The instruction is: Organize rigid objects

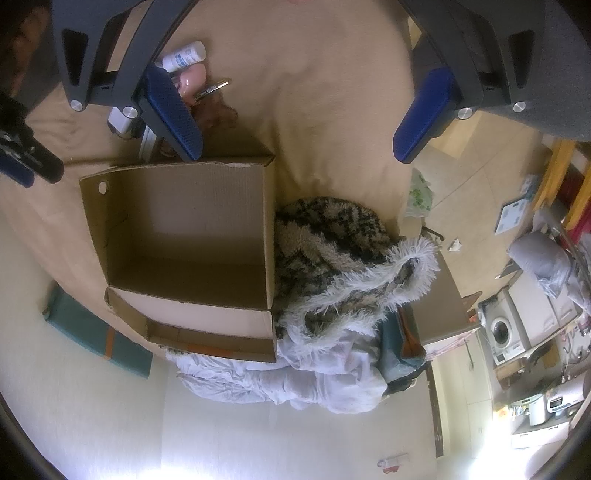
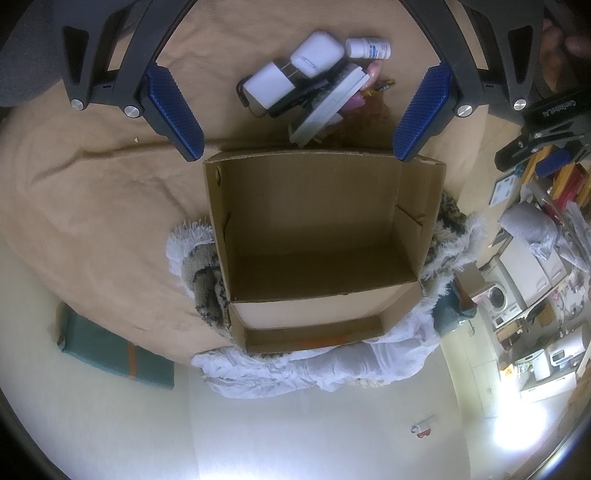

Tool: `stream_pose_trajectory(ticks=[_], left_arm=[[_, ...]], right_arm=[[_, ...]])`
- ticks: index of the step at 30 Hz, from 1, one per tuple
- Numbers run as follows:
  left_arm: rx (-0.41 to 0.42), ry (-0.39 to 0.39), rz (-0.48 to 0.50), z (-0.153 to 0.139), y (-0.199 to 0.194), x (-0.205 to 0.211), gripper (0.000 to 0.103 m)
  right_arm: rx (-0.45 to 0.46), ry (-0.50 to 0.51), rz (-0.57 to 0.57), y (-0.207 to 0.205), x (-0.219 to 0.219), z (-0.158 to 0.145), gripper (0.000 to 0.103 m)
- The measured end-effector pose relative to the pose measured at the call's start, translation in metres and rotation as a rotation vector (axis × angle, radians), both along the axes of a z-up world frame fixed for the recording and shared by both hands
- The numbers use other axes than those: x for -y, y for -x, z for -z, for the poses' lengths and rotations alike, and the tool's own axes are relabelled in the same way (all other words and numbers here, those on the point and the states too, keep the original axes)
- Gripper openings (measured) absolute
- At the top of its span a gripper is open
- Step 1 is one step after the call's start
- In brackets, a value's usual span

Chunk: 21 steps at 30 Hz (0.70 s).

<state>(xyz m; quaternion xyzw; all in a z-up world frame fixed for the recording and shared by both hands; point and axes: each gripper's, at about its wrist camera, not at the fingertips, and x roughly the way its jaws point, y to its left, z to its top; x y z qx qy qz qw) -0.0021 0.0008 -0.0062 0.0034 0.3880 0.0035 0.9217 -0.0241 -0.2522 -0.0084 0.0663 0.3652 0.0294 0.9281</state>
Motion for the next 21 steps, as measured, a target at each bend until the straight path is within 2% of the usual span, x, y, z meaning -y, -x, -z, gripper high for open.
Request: stream_pose_trajectory(ticks=[21], left_arm=[[-0.005,0.0,0.0,-0.0006,-0.0001,-0.0001,0.103]], right_arm=[[-0.003,0.003,-0.002,-0.0003,-0.0013,-0.0001,0.103]])
